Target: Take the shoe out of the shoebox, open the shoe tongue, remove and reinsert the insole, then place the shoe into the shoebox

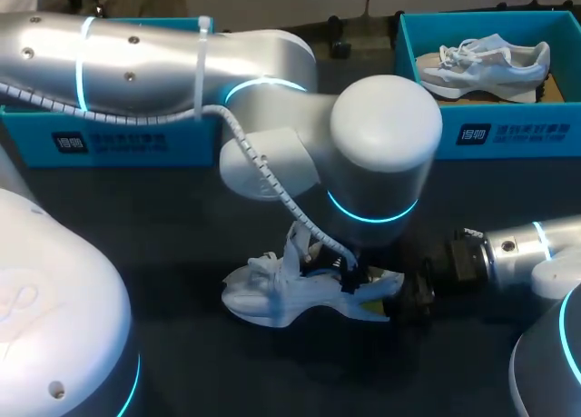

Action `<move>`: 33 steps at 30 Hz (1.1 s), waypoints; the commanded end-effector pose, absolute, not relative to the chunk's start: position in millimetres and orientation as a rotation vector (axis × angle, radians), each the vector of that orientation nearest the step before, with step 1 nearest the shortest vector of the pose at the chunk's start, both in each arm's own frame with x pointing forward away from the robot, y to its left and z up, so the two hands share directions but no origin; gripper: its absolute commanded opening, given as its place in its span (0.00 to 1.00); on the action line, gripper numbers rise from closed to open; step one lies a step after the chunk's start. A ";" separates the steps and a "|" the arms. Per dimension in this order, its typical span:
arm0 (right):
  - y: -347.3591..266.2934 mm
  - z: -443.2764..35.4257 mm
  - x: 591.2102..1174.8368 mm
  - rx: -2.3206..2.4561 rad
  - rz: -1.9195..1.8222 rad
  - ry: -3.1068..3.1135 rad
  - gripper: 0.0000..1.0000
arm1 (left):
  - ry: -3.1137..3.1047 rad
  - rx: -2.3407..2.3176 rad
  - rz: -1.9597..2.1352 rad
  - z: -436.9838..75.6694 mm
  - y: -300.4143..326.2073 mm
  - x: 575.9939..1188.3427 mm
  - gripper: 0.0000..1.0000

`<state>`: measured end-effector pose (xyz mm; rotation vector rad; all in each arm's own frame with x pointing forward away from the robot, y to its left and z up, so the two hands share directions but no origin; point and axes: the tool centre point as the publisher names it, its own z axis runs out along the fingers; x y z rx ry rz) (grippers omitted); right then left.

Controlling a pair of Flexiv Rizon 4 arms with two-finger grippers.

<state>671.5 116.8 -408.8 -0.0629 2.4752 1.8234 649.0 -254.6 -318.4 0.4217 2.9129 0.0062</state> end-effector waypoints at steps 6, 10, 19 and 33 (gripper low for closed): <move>117.6 -409.2 670.8 -0.063 1.817 2.481 0.00 | 2.874 0.459 0.062 -325.0 -265.8 640.8 0.42; 117.6 -409.2 670.8 -0.063 1.817 2.481 0.00 | 2.859 0.467 0.089 -328.9 -267.5 643.1 0.43; 117.6 -409.2 670.8 -0.063 1.817 2.481 0.00 | 2.833 0.485 0.132 -337.1 -261.4 647.4 0.42; 117.6 -409.2 670.8 -0.063 1.817 2.481 0.00 | 2.758 0.455 0.176 -340.5 -258.5 660.8 0.29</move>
